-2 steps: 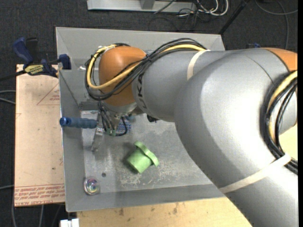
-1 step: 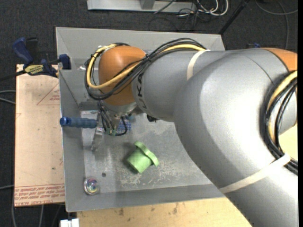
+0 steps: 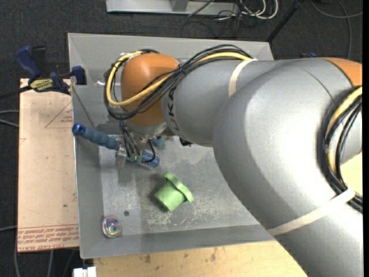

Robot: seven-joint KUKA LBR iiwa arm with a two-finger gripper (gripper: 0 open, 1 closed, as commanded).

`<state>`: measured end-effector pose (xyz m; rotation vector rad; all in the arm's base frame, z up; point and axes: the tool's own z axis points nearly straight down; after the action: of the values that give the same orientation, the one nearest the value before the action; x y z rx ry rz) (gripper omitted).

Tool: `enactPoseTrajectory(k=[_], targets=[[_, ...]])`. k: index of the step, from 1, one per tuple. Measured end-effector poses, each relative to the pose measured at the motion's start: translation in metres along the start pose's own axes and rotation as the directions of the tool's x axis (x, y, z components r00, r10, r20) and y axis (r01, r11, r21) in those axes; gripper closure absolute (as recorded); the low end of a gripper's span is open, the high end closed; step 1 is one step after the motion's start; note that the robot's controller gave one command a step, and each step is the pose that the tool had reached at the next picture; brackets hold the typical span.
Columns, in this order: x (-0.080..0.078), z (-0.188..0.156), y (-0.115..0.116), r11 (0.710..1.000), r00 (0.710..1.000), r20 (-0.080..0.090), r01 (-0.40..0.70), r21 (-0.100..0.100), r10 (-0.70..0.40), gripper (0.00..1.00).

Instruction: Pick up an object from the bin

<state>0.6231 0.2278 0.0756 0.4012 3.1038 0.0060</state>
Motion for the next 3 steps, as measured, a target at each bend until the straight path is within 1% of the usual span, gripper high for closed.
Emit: enactPoseTrajectory(k=[1,2,3], targets=[[-0.002,-0.050,0.001,1.000,1.000,-0.007,0.000,0.001,0.000,1.00],[-0.001,-0.055,0.002,1.000,1.000,-0.011,0.001,0.003,-0.001,1.00],[-0.002,-0.066,0.002,1.000,1.000,-0.011,0.001,0.003,-0.001,1.00]])
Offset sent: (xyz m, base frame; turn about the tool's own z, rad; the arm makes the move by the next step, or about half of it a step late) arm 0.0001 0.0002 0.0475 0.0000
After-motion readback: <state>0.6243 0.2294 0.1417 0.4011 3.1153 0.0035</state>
